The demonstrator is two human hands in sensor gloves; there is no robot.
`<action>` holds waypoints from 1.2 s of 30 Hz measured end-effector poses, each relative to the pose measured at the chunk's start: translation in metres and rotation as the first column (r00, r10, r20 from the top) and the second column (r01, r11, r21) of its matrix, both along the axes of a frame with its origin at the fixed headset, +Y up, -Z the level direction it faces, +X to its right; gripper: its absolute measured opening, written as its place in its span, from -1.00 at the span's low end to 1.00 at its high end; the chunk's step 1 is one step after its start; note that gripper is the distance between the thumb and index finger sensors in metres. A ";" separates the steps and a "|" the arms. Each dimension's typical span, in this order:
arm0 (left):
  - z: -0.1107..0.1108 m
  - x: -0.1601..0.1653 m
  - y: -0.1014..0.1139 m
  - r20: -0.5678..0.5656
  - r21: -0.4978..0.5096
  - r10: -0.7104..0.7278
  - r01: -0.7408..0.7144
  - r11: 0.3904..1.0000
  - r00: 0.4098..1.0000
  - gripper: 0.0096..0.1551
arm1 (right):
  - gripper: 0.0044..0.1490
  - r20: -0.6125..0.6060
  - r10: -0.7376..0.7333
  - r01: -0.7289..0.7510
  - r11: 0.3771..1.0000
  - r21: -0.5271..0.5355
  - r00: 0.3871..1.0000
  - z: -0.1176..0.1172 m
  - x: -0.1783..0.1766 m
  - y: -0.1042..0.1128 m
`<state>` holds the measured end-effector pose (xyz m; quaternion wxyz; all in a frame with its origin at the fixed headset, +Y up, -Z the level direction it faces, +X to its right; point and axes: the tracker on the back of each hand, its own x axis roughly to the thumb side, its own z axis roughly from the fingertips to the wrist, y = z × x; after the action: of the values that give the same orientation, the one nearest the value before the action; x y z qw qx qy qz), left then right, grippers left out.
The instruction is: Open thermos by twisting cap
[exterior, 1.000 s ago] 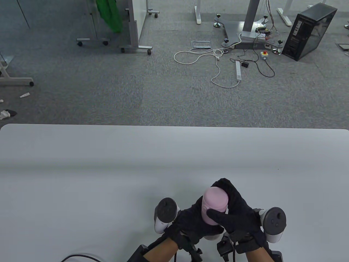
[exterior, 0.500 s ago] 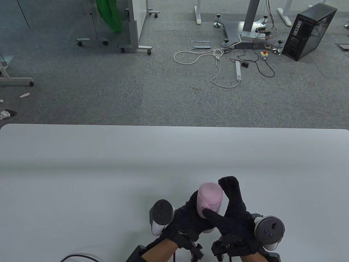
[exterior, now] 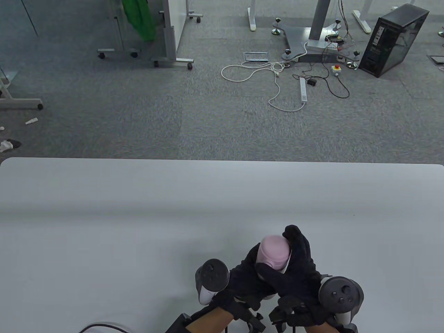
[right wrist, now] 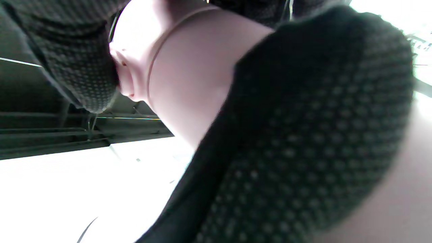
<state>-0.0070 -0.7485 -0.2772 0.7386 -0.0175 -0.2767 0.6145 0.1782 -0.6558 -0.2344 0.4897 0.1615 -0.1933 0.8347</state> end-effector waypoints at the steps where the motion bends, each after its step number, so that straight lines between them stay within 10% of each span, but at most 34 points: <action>1: 0.000 0.000 -0.001 0.011 -0.005 -0.001 0.001 1.000 1.000 0.43 | 0.36 -0.002 -0.004 0.004 1.000 0.006 1.000 -0.001 0.002 0.001; 9: -0.002 0.000 -0.001 0.056 -0.015 0.048 -0.047 0.999 0.997 0.43 | 0.27 -0.252 -0.172 0.157 0.985 -0.077 0.952 -0.015 0.013 0.001; 27: -0.001 -0.006 -0.002 -0.031 -0.024 0.058 -0.059 0.998 0.998 0.43 | 0.34 -0.122 -0.029 0.027 0.999 -0.022 0.992 -0.009 0.003 -0.001; 36: 0.000 -0.008 0.000 0.004 -0.025 0.066 -0.066 0.997 0.998 0.43 | 0.22 -0.280 -0.194 0.172 0.980 -0.101 0.940 -0.020 0.011 -0.005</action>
<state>-0.0151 -0.7487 -0.2775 0.7169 -0.0189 -0.2713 0.6420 0.1897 -0.6608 -0.2543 0.5938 0.2442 -0.1025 0.7597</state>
